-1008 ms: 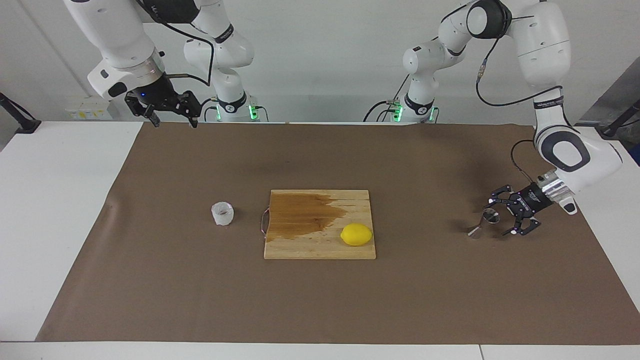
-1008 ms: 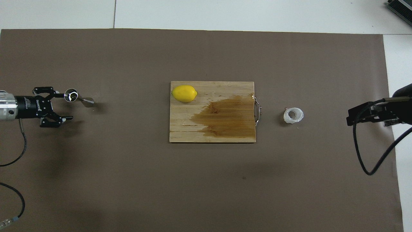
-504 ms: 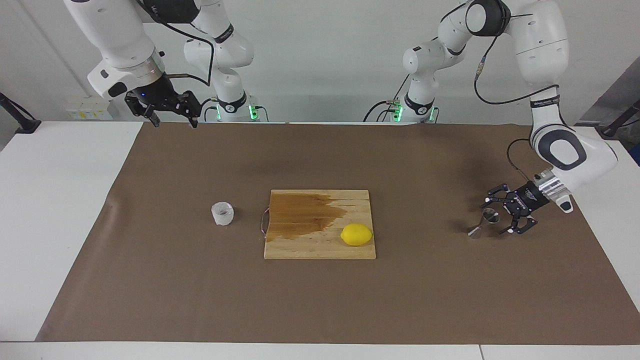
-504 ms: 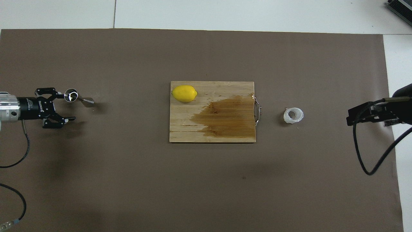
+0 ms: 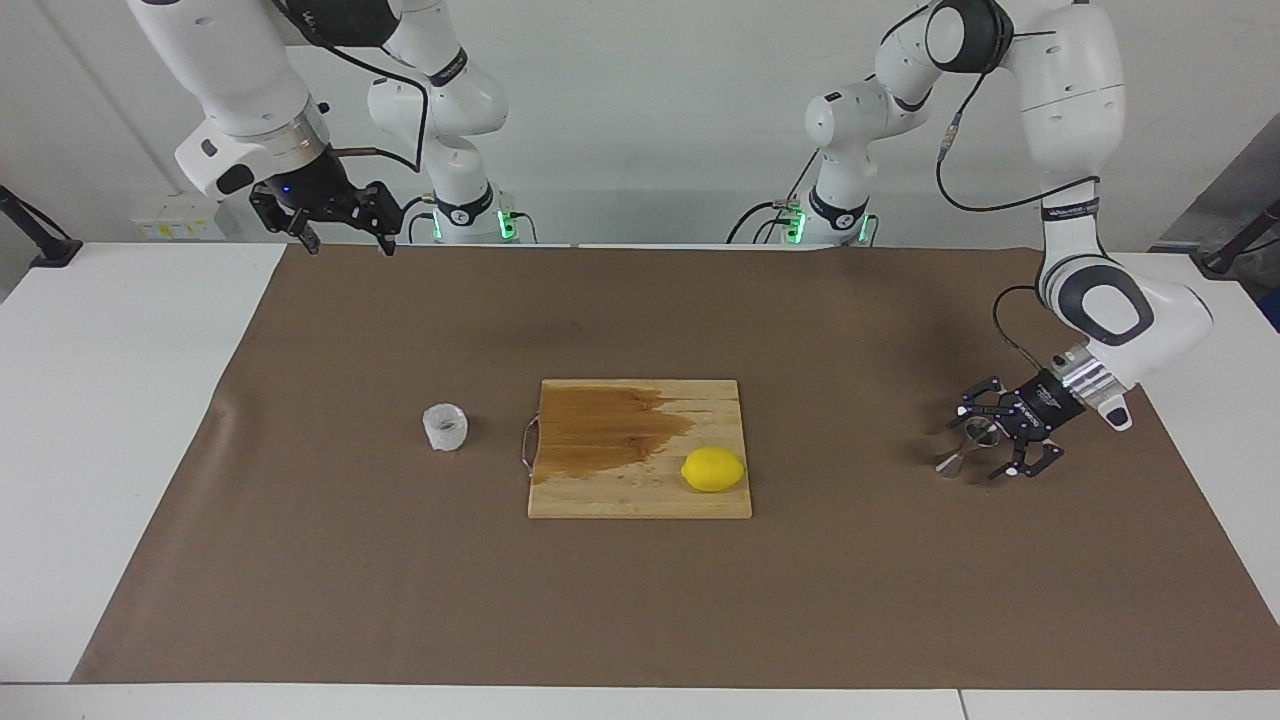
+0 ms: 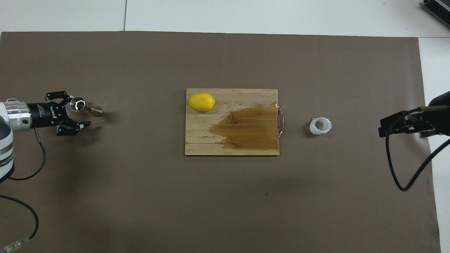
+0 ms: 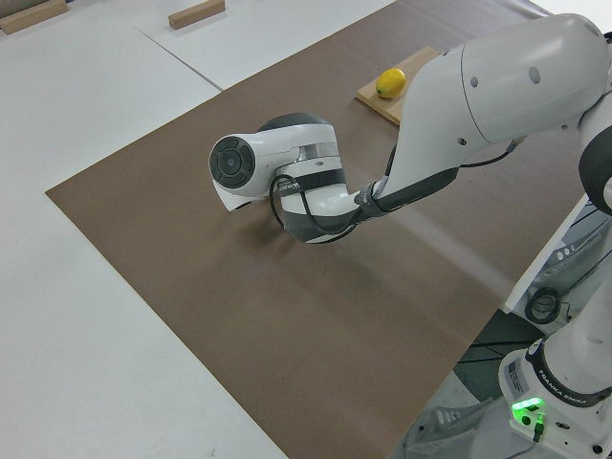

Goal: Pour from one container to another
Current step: 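Close the left gripper around the small dark cup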

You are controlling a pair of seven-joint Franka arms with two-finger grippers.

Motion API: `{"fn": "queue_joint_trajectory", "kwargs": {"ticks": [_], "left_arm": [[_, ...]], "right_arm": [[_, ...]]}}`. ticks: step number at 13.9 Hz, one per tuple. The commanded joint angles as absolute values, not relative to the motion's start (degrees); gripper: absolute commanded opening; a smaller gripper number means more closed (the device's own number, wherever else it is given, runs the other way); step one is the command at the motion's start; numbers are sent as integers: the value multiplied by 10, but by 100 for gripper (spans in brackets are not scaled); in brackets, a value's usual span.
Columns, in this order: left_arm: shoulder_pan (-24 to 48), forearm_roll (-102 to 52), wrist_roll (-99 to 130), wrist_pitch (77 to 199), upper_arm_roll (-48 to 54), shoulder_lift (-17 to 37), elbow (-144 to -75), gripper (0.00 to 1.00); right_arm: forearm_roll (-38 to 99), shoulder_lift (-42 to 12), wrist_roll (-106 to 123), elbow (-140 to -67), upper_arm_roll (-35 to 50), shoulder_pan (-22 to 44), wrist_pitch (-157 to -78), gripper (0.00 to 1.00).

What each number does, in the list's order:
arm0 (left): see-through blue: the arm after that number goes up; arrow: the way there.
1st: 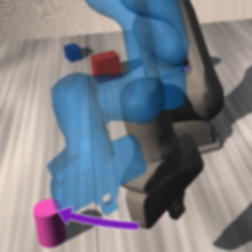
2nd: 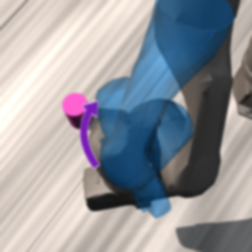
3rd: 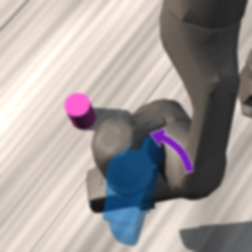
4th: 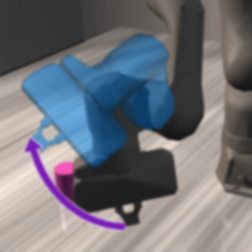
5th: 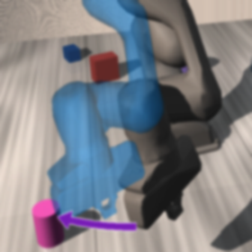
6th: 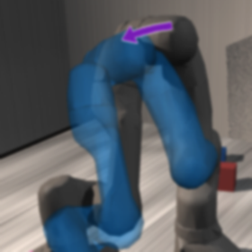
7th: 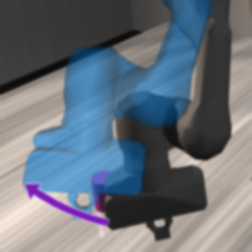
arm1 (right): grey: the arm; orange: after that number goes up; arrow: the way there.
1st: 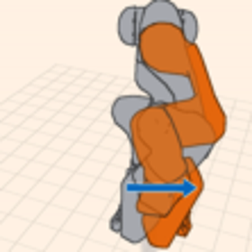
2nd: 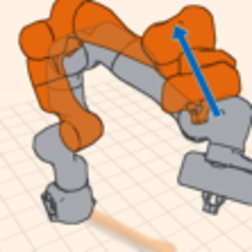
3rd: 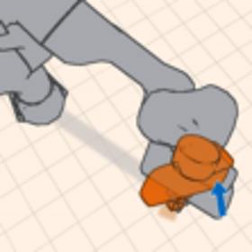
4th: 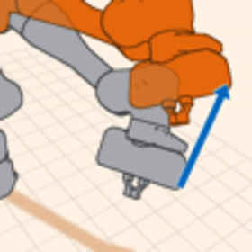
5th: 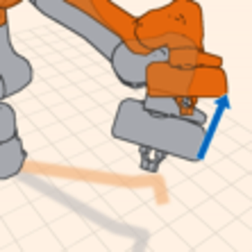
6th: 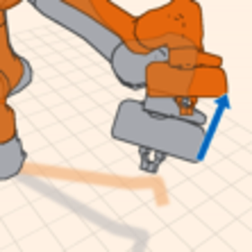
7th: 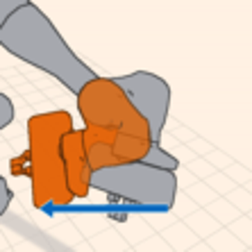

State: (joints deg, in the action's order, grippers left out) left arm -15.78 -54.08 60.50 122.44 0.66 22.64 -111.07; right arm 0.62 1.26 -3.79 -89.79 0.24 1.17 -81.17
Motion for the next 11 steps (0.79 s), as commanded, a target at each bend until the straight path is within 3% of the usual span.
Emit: {"fn": "queue_joint_trajectory", "kwargs": {"ticks": [1, 10, 11], "left_arm": [[-152, -572, 572, 1223, 2, 203, -1137, 100], [-149, -650, 512, 1205, 2, 186, -1172, 100], [-149, -651, 512, 1205, 2, 186, -1173, 87]], "right_arm": [[18, 18, -27, -902, 0, 8, -816, 100], [18, 17, -27, -902, 0, 8, -816, 100], [18, 17, -27, -902, 0, 8, -816, 100]]}}
